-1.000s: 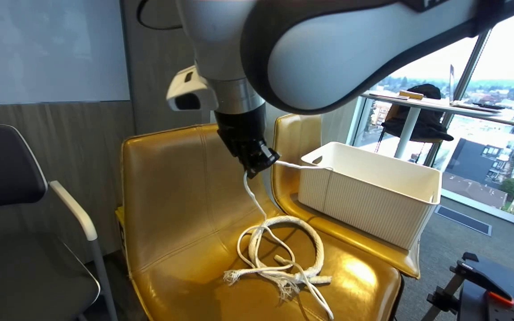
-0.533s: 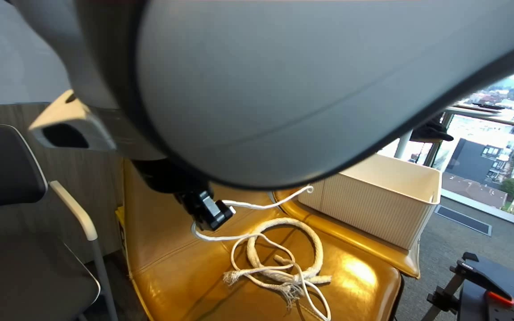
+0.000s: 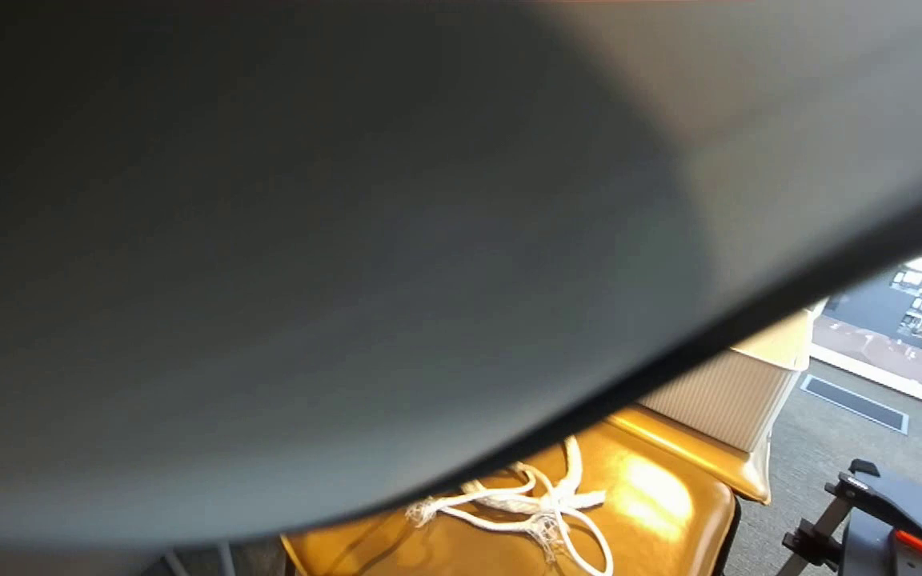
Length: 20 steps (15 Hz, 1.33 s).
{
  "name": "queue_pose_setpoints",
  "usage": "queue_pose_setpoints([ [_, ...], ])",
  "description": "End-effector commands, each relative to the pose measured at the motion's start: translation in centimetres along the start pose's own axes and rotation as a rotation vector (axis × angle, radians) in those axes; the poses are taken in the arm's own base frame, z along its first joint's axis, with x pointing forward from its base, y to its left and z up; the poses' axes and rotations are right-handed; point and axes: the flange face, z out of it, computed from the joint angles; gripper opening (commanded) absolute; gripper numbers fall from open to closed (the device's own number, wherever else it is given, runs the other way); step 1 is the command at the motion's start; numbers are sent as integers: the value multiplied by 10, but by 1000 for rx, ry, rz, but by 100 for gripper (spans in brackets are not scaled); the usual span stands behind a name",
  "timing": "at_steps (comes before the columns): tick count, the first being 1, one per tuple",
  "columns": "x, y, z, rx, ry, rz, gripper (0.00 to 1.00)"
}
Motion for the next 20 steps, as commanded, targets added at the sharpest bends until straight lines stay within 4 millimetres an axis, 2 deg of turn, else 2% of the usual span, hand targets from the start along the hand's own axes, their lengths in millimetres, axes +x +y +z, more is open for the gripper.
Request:
queue_pose_setpoints([
  [1,-5,15,-2,28,10,67,1],
  [2,-16,24,2,38,8,97,1],
  [4,-57,45,19,68,-5,168,1],
  [9,-152,84,77,151,-20,318,1],
  [11,-176,88,99,192,-16,357,1],
  [15,-198,81,130,261,-2,394,1],
  [16,-203,78,134,269,-4,397,29],
  [18,-212,72,138,261,-2,410,36],
  [20,-224,65,134,241,12,430,51],
])
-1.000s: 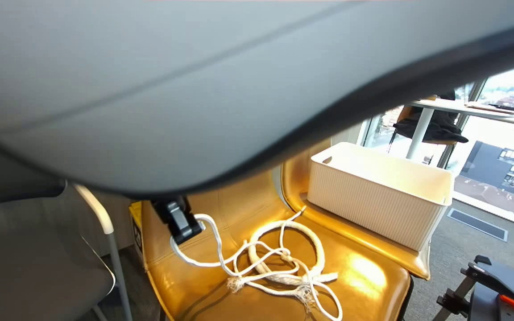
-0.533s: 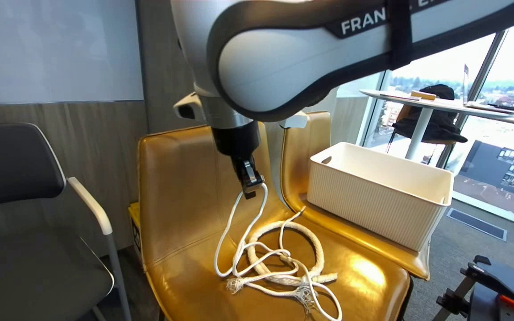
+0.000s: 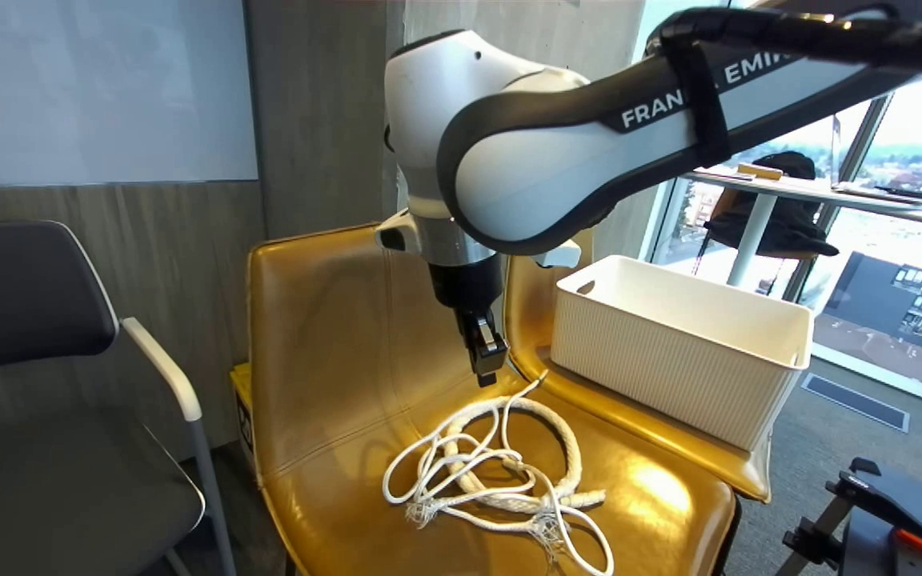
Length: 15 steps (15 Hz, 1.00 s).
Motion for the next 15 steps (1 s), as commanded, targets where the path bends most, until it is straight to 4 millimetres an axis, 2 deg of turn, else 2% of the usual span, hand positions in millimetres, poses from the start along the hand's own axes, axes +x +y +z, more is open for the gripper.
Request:
queue_pose_setpoints([
  [1,-32,-9,-14,-10,48,40,58],
  [4,-63,-6,-14,-54,47,79,79],
  [7,-109,-1,-4,-68,39,105,100],
  [11,-188,18,14,-55,35,142,100],
  [15,-283,67,11,-72,51,204,100],
])
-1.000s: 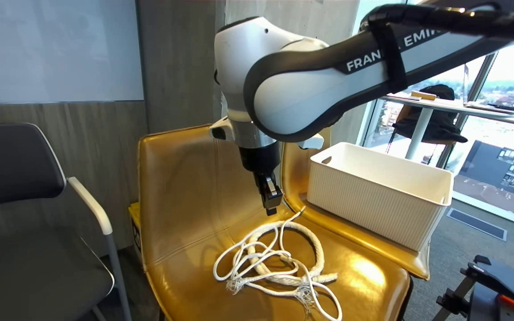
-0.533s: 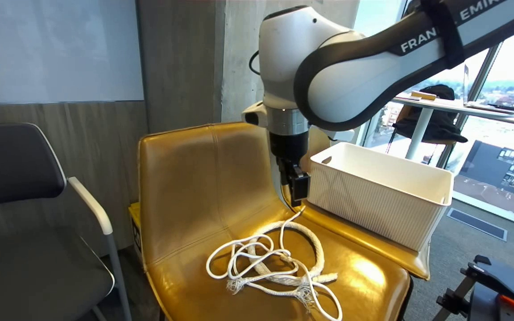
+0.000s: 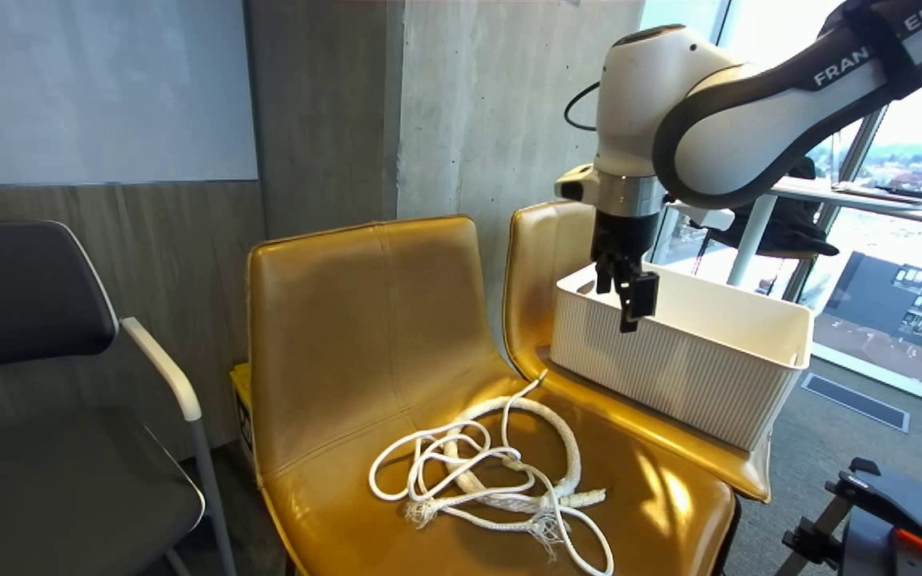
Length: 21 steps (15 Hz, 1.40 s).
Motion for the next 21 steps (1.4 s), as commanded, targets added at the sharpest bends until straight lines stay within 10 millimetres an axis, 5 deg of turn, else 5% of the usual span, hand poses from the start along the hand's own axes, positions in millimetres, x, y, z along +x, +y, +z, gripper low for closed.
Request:
queue_pose_setpoints([
  [1,-74,50,-14,-27,32,26,100],
  [4,-121,93,-7,-42,31,34,100],
  [7,-157,118,32,-24,9,1,100],
  [11,-185,124,97,36,5,-59,100],
  [14,-187,123,136,69,12,-103,100],
  [21,-155,116,181,119,39,-177,100],
])
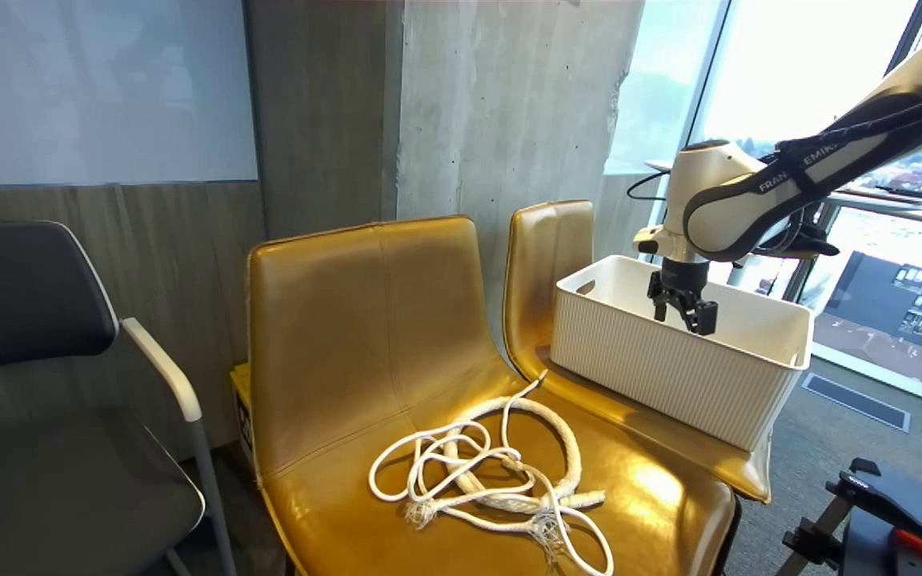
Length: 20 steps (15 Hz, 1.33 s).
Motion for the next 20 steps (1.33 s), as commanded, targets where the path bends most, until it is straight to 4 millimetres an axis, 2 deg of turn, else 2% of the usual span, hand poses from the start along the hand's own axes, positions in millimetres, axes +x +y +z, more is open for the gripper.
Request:
queue_pose_setpoints([
  [1,9,13,18,4,35,-34,100],
  [5,17,21,38,1,62,-50,100],
  [8,28,20,51,2,75,-73,100],
  [9,31,19,55,4,75,-80,77],
  [11,34,18,62,11,75,-89,66],
  [14,35,19,64,7,75,-93,42],
  [19,36,20,58,-2,75,-96,7],
  [20,35,21,51,-3,72,-88,0],
])
